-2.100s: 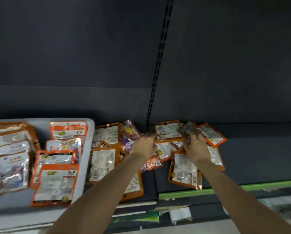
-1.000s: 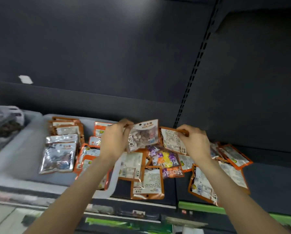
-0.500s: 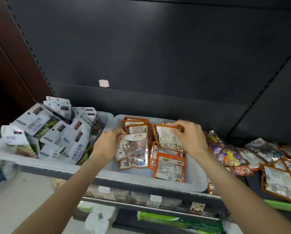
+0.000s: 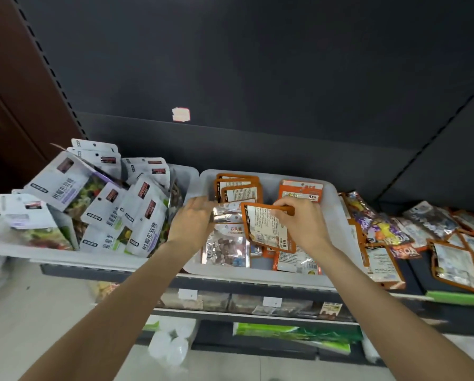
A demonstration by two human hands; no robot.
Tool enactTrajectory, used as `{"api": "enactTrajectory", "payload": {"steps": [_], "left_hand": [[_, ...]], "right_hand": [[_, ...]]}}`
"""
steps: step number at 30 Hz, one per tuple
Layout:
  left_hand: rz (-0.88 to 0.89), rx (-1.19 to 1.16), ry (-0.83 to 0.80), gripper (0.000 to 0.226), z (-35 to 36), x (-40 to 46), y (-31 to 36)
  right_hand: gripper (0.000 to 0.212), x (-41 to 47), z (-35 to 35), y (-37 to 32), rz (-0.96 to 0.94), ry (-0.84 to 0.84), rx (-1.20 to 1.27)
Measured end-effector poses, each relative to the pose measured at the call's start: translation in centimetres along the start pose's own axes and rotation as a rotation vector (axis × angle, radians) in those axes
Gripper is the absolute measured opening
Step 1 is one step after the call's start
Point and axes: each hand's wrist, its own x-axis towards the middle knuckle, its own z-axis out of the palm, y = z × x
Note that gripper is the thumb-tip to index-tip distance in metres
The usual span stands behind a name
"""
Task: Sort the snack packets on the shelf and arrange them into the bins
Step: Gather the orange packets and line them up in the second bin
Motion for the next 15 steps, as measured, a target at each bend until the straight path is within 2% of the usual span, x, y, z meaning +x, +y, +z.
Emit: {"api": "enactTrajectory", "payload": {"steps": [3, 5, 12, 15], "left_hand": [[-0.04, 0.096, -0.102, 0.064, -0.5, -0.7, -1.1], [-0.051, 0.096, -0.124, 0.068, -0.8, -0.8, -1.4], [-0.049, 0.051, -0.099, 0.064, -0.7, -1.9, -1.6], [-0.067, 0.055, -0.05, 0.057, -0.8, -2.0, -1.4]], "right_hand": [[0.019, 0.3, 1.8, -0.9, -0.004, -0.062, 0.054], [0.019, 0.4, 3.3, -1.2, 0.001, -0.128, 0.093], [0.016, 0.0, 8.5, -0.9, 0.049, -0.214, 0.005], [0.028, 0.1, 9.0, -1.2, 0.017, -0.23, -0.072]]}}
